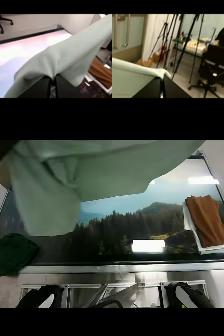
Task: Fold the shirts.
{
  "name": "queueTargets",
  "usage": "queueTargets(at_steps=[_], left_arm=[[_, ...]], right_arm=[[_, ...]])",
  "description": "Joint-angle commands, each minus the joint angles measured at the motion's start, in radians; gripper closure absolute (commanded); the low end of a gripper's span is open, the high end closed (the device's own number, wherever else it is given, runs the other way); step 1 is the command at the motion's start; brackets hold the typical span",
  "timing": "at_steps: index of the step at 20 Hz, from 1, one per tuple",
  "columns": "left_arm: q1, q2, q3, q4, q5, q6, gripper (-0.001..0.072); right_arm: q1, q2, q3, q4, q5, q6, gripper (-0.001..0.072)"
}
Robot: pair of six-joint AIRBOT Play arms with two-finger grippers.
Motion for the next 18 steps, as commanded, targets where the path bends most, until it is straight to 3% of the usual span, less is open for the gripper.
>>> queueTargets(at_steps=[1, 6, 8, 12, 15, 16, 17, 18], left_arm=[[0.084, 0.074, -0.093, 0.005, -0.011, 0.029, 0.0687], [0.098, -0.084, -0.382, -0.120, -0.011, 0.120, 0.0687], [0.098, -0.220, -0.488, -0.190, 0.006, 0.171, 0.0687], [0.108, -0.558, -0.605, -0.195, 0.036, 0.245, 0.0687], [0.135, -0.835, -0.529, -0.222, 0.055, 0.266, 0.0680], [0.149, -0.913, -0.467, -0.251, 0.040, 0.266, 0.0458], [0.166, -0.971, -0.404, -0.289, 0.012, 0.266, 0.0101], [0.185, -1.014, -0.341, -0.328, -0.019, 0.264, 0.0002]], right_arm=[[-0.001, -0.024, 0.050, 0.019, -0.013, 0.005, 0.0696], [0.003, -0.297, 0.037, 0.155, 0.256, 0.032, 0.0695], [0.047, -0.440, -0.010, 0.133, 0.309, 0.046, 0.0695], [0.156, -0.732, -0.155, 0.000, 0.261, 0.047, 0.0694], [0.203, -0.948, -0.184, -0.029, 0.152, 0.057, 0.0694], [0.209, -0.996, -0.184, -0.028, 0.119, 0.062, 0.0694], [0.211, -1.023, -0.184, -0.029, 0.088, 0.062, 0.0694], [0.211, -1.034, -0.184, -0.029, 0.062, 0.062, 0.0694]])
